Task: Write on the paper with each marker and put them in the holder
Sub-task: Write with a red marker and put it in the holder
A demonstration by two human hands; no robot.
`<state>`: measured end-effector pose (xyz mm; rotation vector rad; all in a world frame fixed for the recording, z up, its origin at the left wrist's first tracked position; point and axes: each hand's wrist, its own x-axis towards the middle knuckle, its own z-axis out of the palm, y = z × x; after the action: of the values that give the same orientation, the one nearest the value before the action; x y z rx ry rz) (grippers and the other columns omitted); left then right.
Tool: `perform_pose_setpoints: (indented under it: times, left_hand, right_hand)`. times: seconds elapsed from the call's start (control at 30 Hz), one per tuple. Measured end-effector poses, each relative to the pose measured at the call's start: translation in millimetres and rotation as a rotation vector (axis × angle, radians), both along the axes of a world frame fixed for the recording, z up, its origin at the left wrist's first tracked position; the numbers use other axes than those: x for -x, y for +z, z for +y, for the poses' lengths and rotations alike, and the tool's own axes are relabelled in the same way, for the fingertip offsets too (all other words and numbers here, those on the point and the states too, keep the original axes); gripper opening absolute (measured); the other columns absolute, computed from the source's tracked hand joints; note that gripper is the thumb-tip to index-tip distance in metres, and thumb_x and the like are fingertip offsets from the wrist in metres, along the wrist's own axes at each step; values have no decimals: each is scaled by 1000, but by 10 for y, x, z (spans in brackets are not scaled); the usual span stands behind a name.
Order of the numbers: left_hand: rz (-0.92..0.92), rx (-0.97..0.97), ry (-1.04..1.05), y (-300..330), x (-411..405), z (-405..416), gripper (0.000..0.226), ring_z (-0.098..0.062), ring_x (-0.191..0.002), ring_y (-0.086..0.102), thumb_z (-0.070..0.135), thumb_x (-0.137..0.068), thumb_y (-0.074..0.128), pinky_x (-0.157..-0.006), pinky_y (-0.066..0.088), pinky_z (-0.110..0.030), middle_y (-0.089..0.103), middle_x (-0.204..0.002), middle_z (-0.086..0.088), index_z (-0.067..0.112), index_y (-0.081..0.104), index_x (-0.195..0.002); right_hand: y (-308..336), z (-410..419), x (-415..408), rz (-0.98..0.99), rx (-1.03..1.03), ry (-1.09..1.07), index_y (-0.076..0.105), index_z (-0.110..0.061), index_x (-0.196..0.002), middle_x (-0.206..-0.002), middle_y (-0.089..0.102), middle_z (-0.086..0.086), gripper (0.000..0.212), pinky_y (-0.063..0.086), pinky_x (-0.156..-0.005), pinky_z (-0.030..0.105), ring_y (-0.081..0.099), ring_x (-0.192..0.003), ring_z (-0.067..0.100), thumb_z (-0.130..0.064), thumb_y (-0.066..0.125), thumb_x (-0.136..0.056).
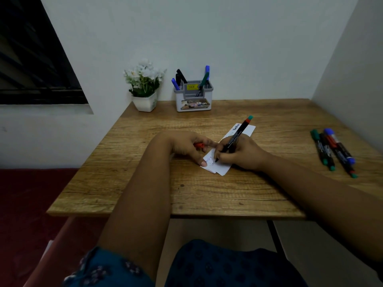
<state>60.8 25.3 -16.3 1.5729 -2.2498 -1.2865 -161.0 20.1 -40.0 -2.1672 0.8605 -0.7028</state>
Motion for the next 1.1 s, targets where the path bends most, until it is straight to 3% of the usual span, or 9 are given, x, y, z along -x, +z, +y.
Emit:
perform_pose_setpoints:
  times: [0.13,0.27,0.37,0.47,0.53,0.6,0.8,0.97,1.1]
  left_hand:
    - [-15,4,2,-11,-5,-22,67,3,-88,51,23,-75,81,-74,37,-21,54,-102,15,41,52,-131]
    - [-9,11,-2,-6,-8,-22,64,19,-71,52,22,-75,81,-64,40,-9,55,-95,21,45,52,-127]
    - [-23,16,-1,0,-7,-12,64,11,-85,52,25,-75,81,-74,39,-18,55,-101,17,48,52,-126]
    - [-19,3,5,-5,-5,-8,69,-1,-104,51,24,-74,81,-88,40,-26,57,-114,13,43,50,-133]
    - [-16,0,10,-4,0,0,71,-2,-101,51,23,-75,81,-84,39,-25,56,-112,12,41,49,-136]
    - [-17,-2,12,-2,8,0,71,-2,-98,51,22,-75,81,-80,38,-23,56,-110,11,40,49,-136]
    - [-14,-20,38,-3,12,3,75,-11,-120,48,23,-74,82,-98,39,-28,55,-131,5,38,47,-138]
    - [-3,-12,39,2,16,9,72,-3,-99,51,23,-74,82,-78,38,-22,56,-111,9,40,49,-135]
    - [-32,9,30,3,24,-4,79,-3,-89,50,26,-73,82,-75,37,-24,53,-107,8,39,44,-141]
  right_hand:
    - [7,8,-13,0,-17,-8,75,-12,-82,-85,73,3,5,53,-74,30,66,-85,14,-10,70,-84]
    - [6,14,-12,5,6,-12,73,-9,-78,-78,70,6,6,49,-66,24,63,-76,13,-7,70,-83]
    - [5,5,-14,25,15,-27,73,-10,-78,-79,70,7,6,50,-68,29,64,-79,18,-10,69,-83]
    - [-1,-6,-11,0,17,-59,73,-10,-76,-77,70,4,8,50,-67,23,64,-78,12,-9,69,-82]
    - [-3,-12,-4,-33,-8,-87,73,-10,-76,-78,71,3,7,49,-66,18,63,-77,7,-9,70,-82]
    - [-9,-17,-7,-12,-2,-88,73,-11,-77,-80,71,4,6,50,-67,23,64,-79,11,-11,70,-83]
    - [-17,-32,-6,4,13,-63,73,-14,-75,-77,70,4,9,50,-65,25,63,-77,14,-11,70,-83]
    - [-32,-44,-18,25,28,-62,70,-13,-73,-74,68,1,12,49,-64,23,62,-73,10,-10,66,-84]
    - [33,-139,-44,-468,-420,-141,63,-13,-83,-63,62,-2,13,43,-51,21,49,-54,9,-4,57,-90]
